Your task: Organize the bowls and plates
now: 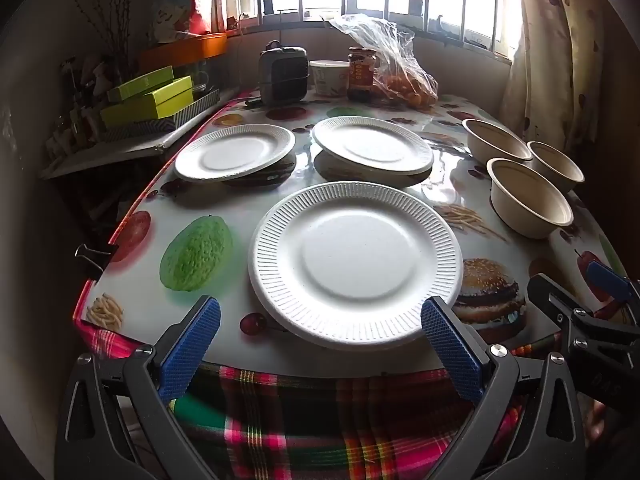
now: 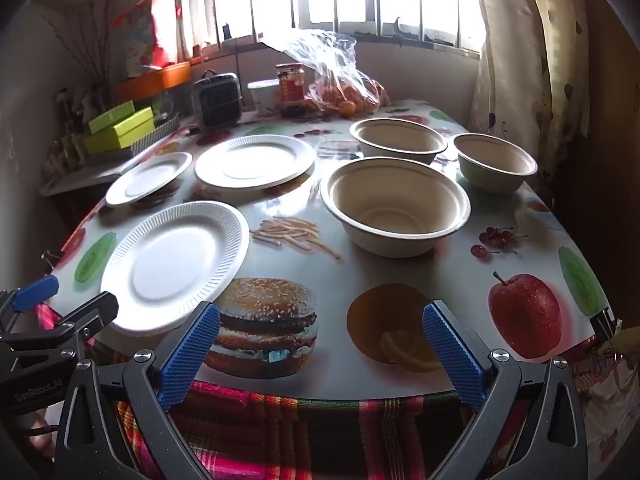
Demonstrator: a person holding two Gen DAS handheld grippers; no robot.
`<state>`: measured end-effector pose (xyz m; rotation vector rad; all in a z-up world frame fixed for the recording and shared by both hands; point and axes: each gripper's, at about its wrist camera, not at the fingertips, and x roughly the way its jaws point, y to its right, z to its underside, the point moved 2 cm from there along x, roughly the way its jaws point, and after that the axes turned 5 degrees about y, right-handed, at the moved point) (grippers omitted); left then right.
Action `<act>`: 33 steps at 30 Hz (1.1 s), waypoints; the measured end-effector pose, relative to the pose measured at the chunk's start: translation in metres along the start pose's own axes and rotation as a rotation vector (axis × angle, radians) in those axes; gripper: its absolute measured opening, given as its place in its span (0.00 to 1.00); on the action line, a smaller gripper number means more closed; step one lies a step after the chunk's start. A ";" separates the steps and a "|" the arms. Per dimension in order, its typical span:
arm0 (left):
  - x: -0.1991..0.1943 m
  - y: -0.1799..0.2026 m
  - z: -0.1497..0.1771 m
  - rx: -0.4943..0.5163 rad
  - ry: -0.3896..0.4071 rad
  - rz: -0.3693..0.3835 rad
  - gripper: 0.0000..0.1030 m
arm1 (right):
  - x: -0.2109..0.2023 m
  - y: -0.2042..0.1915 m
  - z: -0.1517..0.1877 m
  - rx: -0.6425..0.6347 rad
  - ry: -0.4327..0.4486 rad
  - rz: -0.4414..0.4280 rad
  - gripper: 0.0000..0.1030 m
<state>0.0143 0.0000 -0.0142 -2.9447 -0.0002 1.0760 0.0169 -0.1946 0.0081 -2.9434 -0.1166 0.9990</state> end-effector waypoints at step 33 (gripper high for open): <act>-0.007 -0.003 -0.004 -0.014 0.020 -0.003 0.98 | -0.001 -0.004 -0.001 0.008 0.020 -0.062 1.00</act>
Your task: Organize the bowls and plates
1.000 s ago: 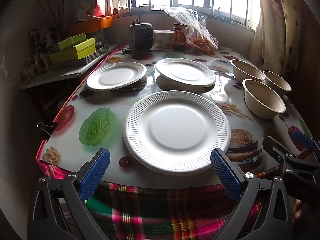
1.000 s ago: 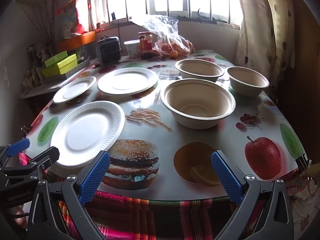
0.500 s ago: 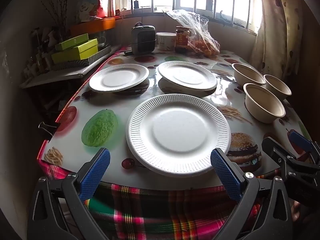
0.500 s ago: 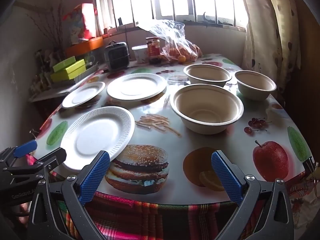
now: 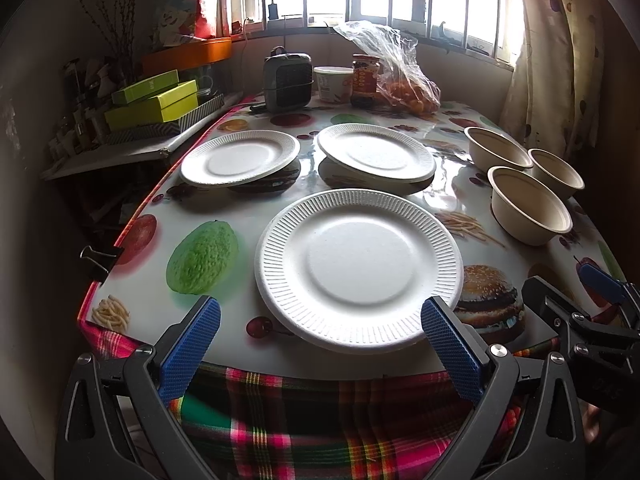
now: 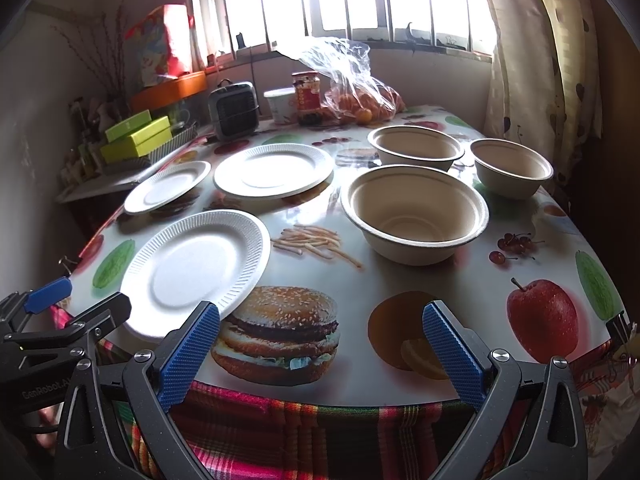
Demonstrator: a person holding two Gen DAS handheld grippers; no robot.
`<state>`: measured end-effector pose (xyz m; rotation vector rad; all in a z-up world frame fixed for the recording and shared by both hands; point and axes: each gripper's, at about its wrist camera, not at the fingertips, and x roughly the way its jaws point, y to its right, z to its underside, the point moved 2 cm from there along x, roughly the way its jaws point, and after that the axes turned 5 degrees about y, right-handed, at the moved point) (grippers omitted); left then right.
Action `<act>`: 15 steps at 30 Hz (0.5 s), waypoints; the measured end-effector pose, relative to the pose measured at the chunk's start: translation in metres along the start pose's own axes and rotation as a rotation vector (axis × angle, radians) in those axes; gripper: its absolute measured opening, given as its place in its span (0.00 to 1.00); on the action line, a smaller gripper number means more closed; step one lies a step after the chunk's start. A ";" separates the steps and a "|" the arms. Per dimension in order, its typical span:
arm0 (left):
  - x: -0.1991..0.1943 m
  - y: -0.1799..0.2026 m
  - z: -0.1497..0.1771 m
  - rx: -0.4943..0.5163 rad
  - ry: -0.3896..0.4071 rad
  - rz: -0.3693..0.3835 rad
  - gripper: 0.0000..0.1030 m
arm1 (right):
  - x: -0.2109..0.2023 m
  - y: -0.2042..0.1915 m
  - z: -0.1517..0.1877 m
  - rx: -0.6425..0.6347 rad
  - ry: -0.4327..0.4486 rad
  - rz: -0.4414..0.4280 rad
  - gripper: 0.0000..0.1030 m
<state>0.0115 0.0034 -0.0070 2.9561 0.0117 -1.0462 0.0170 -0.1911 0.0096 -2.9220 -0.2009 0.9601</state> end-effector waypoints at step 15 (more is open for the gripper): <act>0.000 -0.001 0.000 0.000 0.001 0.001 0.98 | 0.000 0.000 0.000 0.000 -0.001 0.000 1.00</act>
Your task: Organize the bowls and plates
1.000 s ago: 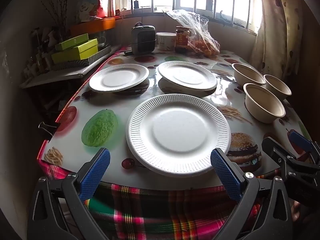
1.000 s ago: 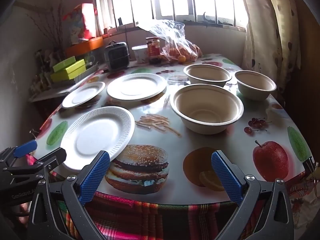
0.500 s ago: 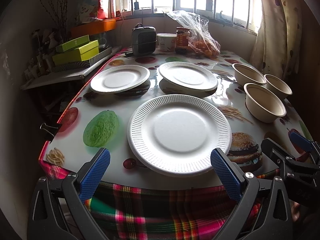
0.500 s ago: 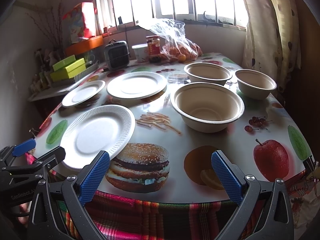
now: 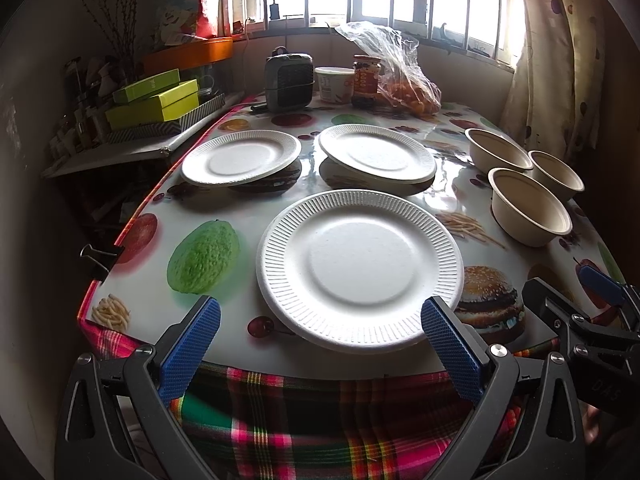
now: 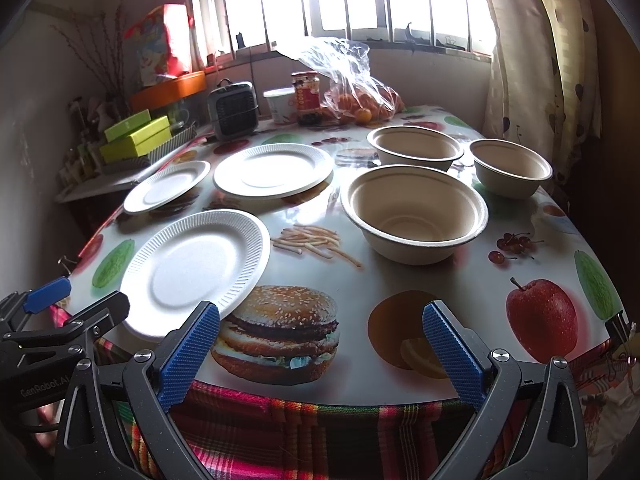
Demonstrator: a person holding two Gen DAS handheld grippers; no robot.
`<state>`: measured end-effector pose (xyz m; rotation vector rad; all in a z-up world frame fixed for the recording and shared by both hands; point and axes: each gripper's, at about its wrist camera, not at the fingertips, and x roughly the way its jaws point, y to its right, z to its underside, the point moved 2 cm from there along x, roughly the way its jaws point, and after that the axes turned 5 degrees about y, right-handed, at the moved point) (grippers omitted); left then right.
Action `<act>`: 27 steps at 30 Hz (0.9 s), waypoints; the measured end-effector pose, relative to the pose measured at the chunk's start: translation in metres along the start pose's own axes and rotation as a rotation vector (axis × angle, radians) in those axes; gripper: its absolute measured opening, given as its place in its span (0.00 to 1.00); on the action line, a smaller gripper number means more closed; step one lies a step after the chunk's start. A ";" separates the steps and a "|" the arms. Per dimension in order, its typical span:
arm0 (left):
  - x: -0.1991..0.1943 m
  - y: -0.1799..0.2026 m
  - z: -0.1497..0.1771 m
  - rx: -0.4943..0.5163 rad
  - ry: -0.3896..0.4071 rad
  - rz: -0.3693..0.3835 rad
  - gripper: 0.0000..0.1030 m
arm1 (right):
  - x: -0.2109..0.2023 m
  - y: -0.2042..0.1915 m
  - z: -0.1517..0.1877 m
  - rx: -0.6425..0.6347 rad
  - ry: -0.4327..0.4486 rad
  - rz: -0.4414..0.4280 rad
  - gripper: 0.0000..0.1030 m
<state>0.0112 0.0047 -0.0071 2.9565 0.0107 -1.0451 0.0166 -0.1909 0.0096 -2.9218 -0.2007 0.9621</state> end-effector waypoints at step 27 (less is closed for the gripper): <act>0.003 -0.013 0.000 -0.054 -0.010 -0.007 0.98 | 0.004 -0.002 -0.002 -0.009 -0.006 -0.003 1.00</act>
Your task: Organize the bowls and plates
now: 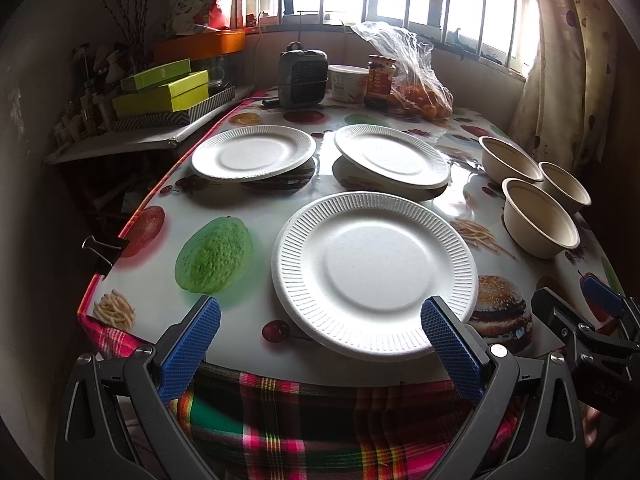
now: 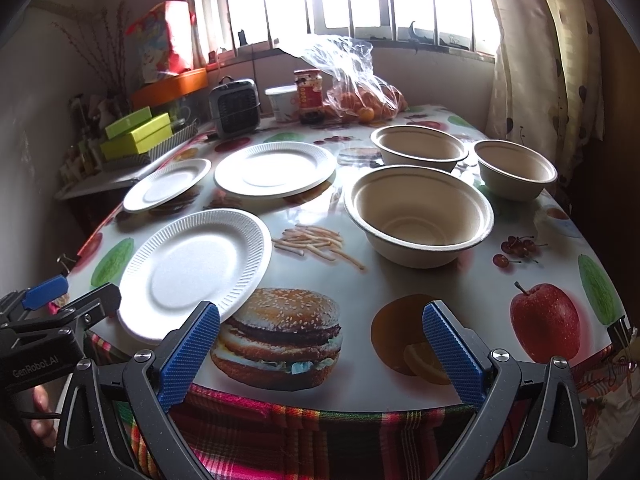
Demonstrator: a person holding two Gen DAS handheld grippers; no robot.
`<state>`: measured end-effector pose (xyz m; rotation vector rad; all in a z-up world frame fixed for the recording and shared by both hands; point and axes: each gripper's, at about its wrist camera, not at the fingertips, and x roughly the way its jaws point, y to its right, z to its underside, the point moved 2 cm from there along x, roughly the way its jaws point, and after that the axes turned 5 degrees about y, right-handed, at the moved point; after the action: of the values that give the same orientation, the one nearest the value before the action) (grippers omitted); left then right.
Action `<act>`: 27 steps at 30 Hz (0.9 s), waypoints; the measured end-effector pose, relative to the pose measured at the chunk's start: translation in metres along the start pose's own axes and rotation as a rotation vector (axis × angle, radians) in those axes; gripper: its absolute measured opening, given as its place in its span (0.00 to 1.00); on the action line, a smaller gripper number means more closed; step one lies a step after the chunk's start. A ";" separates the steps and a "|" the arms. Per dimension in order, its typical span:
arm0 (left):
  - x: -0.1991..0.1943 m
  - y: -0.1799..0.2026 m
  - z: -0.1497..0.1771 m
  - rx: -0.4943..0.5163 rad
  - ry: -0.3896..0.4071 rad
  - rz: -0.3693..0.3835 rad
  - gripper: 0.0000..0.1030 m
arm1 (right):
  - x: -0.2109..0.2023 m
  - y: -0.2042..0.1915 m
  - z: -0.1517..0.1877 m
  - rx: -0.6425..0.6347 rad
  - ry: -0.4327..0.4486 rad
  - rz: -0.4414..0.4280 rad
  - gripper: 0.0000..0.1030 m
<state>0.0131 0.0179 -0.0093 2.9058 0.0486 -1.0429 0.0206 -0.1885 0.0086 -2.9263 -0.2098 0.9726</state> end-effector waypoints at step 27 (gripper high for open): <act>0.030 -0.073 -0.051 -0.079 -0.004 -0.096 0.98 | 0.034 -0.043 -0.065 -0.119 0.031 -0.092 1.00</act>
<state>0.0649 0.0939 0.0081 2.8554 0.2260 -1.0346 0.0817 -0.1411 0.0442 -3.0042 -0.4112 0.9325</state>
